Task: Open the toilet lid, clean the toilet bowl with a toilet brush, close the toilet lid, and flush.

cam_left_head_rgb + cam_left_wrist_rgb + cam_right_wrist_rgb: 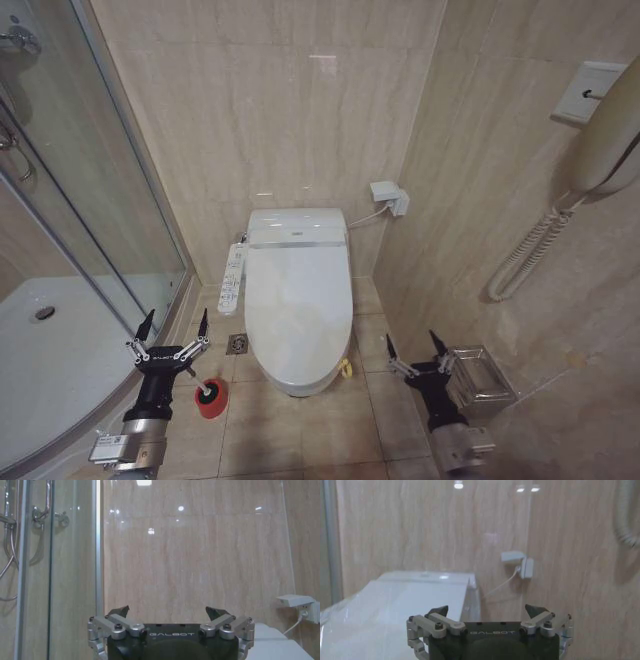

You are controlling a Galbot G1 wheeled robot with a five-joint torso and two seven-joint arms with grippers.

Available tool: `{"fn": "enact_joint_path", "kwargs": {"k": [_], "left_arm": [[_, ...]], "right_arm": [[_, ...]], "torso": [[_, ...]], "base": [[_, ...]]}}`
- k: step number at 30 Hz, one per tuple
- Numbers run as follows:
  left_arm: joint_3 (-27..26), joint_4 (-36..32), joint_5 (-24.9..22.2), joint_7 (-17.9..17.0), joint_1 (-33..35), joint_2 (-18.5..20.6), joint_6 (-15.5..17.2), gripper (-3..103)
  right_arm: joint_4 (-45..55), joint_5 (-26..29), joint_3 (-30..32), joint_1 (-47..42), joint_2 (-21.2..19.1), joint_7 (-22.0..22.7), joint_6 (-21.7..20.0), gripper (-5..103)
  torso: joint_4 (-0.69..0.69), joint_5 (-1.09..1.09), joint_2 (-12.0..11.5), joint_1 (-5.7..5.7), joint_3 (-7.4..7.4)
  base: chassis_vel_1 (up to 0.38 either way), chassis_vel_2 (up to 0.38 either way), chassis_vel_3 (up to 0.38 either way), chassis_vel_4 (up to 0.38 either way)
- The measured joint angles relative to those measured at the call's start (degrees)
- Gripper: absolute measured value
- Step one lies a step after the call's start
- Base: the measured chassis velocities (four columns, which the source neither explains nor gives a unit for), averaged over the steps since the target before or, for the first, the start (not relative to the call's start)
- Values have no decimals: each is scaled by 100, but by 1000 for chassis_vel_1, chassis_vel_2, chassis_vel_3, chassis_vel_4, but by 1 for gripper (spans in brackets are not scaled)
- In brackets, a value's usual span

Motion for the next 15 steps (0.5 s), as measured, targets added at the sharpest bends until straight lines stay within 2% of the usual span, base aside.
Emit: {"fn": "enact_joint_path", "kwargs": {"k": [15], "left_arm": [[0,0,0,0,0,0,0,100]], "right_arm": [[-1136,-48,-598,431,-729,-52,72,100]], "torso": [[0,-1,0,1,0]], "base": [[0,0,0,0]]}}
